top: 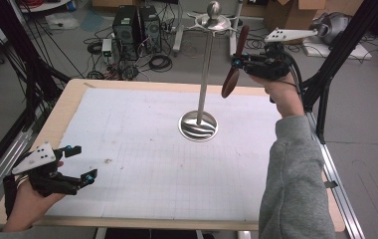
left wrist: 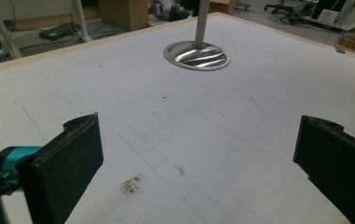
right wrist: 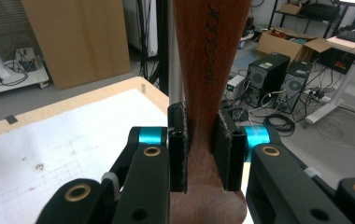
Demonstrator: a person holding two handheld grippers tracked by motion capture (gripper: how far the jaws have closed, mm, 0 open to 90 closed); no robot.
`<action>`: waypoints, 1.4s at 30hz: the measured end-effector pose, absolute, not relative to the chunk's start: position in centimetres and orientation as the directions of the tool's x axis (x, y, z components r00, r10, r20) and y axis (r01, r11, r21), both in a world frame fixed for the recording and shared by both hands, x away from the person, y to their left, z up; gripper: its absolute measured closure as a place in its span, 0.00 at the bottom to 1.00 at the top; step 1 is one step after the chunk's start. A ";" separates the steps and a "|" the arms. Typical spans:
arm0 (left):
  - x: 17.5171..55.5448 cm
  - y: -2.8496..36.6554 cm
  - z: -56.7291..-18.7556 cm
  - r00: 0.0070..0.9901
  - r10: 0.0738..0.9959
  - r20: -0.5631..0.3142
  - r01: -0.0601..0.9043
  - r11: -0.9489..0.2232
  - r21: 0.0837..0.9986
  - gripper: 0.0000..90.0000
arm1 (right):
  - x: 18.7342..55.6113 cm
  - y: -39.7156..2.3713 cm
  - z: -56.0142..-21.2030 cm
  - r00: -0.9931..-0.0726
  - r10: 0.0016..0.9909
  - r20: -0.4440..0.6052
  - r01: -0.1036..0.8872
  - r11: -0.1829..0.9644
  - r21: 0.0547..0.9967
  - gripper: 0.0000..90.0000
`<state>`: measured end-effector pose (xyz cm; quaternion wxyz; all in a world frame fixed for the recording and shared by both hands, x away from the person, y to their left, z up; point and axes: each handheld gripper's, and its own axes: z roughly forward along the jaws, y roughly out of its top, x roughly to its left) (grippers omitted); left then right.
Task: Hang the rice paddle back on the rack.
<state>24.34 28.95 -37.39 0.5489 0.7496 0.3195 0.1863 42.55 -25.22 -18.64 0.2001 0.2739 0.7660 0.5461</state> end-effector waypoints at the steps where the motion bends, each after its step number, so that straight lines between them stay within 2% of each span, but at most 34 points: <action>1: 24.3 29.0 -37.4 0.726 0.684 -0.071 0.276 -0.195 0.941 0.02 | 42.6 -25.2 -18.6 -0.768 0.640 -0.005 0.204 0.252 0.946 0.86; 19: 24.3 28.7 -37.6 0.728 0.682 -0.063 0.279 -0.210 0.937 0.02 | 42.9 -24.8 -18.7 -0.769 0.638 0.024 0.212 0.220 0.952 0.86; 42: 24.3 28.5 -37.9 0.732 0.678 -0.068 0.290 -0.220 0.931 0.02 | 43.3 -23.3 -18.9 -0.781 0.624 0.019 0.221 0.247 0.944 0.86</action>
